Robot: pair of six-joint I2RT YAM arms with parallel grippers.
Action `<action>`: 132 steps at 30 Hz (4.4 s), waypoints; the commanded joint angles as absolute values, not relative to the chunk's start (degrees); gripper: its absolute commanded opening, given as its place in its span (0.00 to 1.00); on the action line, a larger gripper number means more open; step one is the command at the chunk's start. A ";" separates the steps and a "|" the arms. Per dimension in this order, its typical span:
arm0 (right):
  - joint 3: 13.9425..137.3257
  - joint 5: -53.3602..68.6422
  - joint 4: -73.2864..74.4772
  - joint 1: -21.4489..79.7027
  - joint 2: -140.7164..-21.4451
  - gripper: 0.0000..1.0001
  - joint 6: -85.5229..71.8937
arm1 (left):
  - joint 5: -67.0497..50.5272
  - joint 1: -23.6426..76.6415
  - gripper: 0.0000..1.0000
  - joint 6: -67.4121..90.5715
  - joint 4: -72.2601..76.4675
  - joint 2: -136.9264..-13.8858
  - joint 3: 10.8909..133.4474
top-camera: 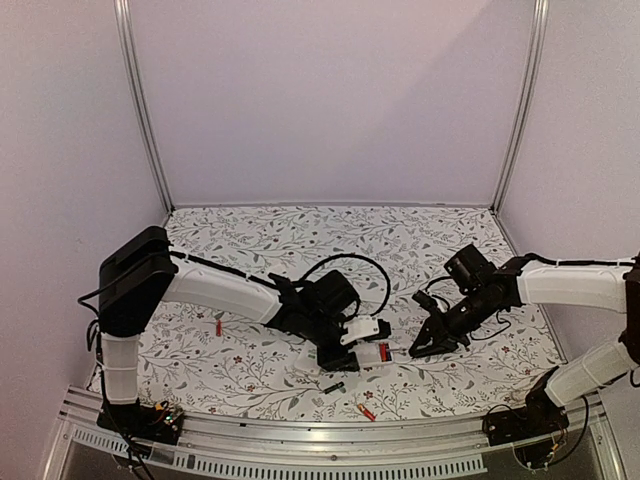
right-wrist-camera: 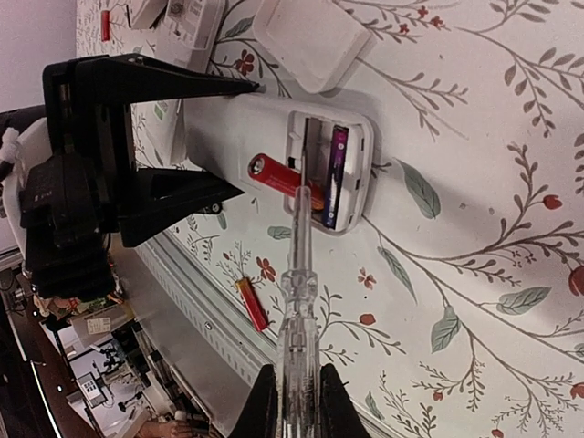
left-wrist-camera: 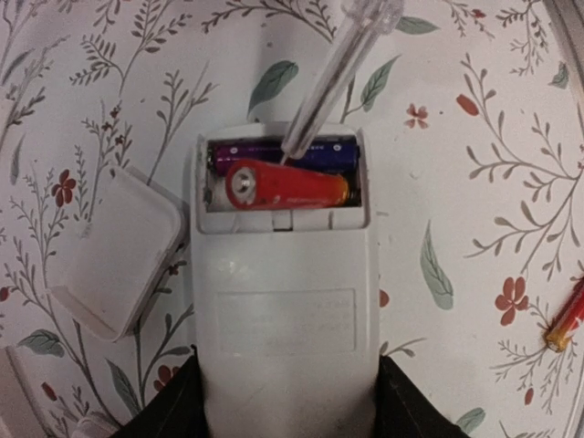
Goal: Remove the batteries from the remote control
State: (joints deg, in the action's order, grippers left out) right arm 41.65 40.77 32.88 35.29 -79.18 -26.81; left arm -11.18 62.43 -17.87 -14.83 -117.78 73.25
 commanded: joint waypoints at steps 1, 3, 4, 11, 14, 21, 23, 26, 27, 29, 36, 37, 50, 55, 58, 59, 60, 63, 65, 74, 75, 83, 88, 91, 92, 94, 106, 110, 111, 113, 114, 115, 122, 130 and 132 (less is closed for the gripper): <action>42.10 55.77 30.22 40.69 -77.01 0.00 -23.82 | -3.66 60.27 0.27 -18.28 -12.27 -122.04 73.86; 42.18 55.40 31.06 40.69 -76.00 0.00 -23.95 | -3.53 60.13 0.27 -18.13 -12.27 -122.07 73.95; 42.23 55.38 31.41 40.68 -75.62 0.00 -24.19 | -3.42 60.12 0.27 -18.11 -12.35 -122.08 73.99; 41.81 54.67 32.67 40.69 -72.73 0.00 -24.91 | -3.25 59.94 0.27 -17.88 -12.36 -122.08 74.20; 41.93 53.31 33.50 40.69 -72.19 0.00 -24.91 | -3.15 59.90 0.27 -17.84 -12.46 -122.04 74.29; 44.09 47.95 38.01 40.66 -71.31 0.00 -24.33 | -3.22 59.87 0.27 -17.60 -12.59 -121.75 74.30; 45.14 43.76 40.17 40.64 -71.07 0.00 -24.19 | -3.37 59.89 0.27 -17.43 -12.66 -121.64 74.27; 46.53 36.64 43.07 40.19 -70.58 0.00 -24.32 | -4.11 59.86 0.27 -16.28 -12.87 -121.28 74.01; 46.92 34.62 43.99 39.87 -69.94 0.00 -24.47 | -4.39 59.88 0.28 -15.68 -12.85 -121.02 73.71; 47.80 28.30 46.07 39.04 -68.83 0.00 -24.89 | -5.32 59.66 0.29 -14.60 -12.77 -120.22 72.77; 50.86 19.62 47.21 38.85 -66.68 0.00 -25.23 | -9.11 59.94 0.35 -13.41 -13.43 -118.42 72.18; 51.35 19.16 47.25 38.80 -66.90 0.00 -25.23 | -9.15 60.11 0.35 -13.49 -13.49 -118.59 72.35; 54.63 16.41 47.52 40.95 -75.99 0.00 -25.14 | -6.39 61.30 0.32 -14.62 -15.49 -120.55 74.21; 55.31 16.99 46.86 41.53 -78.21 0.00 -24.83 | -6.24 61.51 0.32 -14.68 -15.56 -121.00 74.46; 55.84 16.61 46.90 42.37 -79.62 0.00 -24.72 | -6.24 61.58 0.32 -14.70 -15.64 -121.03 74.45; 56.01 16.36 46.97 42.55 -80.00 0.00 -24.58 | -6.24 61.57 0.32 -14.70 -15.64 -121.03 74.51; 56.21 16.35 47.00 42.71 -80.41 0.00 -24.49 | -6.24 61.53 0.32 -14.72 -15.66 -121.04 74.53; 56.80 16.34 47.03 42.97 -81.15 0.00 -24.36 | -6.24 61.59 0.31 -14.74 -15.73 -121.11 74.66; 57.15 15.59 47.47 43.06 -81.66 0.00 -24.35 | -6.16 61.61 0.31 -14.76 -15.82 -121.11 74.69; 58.67 11.87 50.10 43.91 -84.20 0.00 -24.46 | -5.99 61.74 0.31 -14.85 -15.91 -121.03 74.71; 58.78 11.72 50.47 44.01 -84.72 0.00 -24.44 | -6.04 61.70 0.31 -14.84 -15.91 -121.03 74.73; 58.71 11.89 50.41 44.30 -86.72 0.00 -24.64 | -6.39 61.83 0.31 -15.02 -15.91 -121.03 74.62; 56.86 16.33 46.51 44.07 -87.86 0.00 -24.48 | -7.45 61.79 0.30 -15.26 -15.83 -121.16 74.48; 55.04 21.89 42.35 42.76 -87.66 0.00 -23.97 | -7.51 61.81 0.30 -15.51 -15.82 -121.29 74.30; 54.22 23.98 40.92 42.07 -87.50 0.00 -23.70 | -7.52 61.87 0.30 -15.54 -15.75 -121.29 74.33; 51.96 29.14 37.23 40.09 -86.63 0.00 -23.06 | -7.39 61.77 0.30 -15.63 -15.66 -121.29 74.19; 44.39 45.37 29.76 36.47 -80.36 0.00 -20.72 | -5.74 61.22 0.30 -15.80 -15.73 -121.73 74.44; 44.38 43.74 30.28 36.47 -77.77 0.00 -21.45 | -5.67 61.18 0.31 -15.52 -15.79 -121.66 74.65; 44.45 43.43 30.33 36.42 -77.41 0.00 -21.68 | -5.61 61.18 0.32 -15.35 -15.71 -121.58 74.63; 44.83 42.23 30.69 36.47 -76.58 0.00 -22.00 | -5.60 61.17 0.34 -15.07 -15.31 -121.14 74.48; 45.09 41.31 31.16 36.42 -76.03 0.00 -22.25 | -5.67 61.13 0.36 -14.85 -15.08 -120.93 74.45; 45.51 40.00 31.83 36.47 -75.70 0.00 -22.31 | -5.64 61.11 0.39 -14.61 -14.91 -120.67 74.44; 48.00 25.19 36.71 36.29 -70.07 0.00 -24.88 | -6.08 60.71 0.76 -12.25 -12.79 -116.27 74.84; 47.97 12.16 37.12 36.29 -64.71 0.00 -30.00 | -9.59 58.87 0.80 -7.90 -9.82 -107.63 74.02; 47.08 10.86 34.17 36.28 -63.33 0.00 -30.71 | -6.32 58.55 0.80 -3.41 -7.72 -104.04 73.60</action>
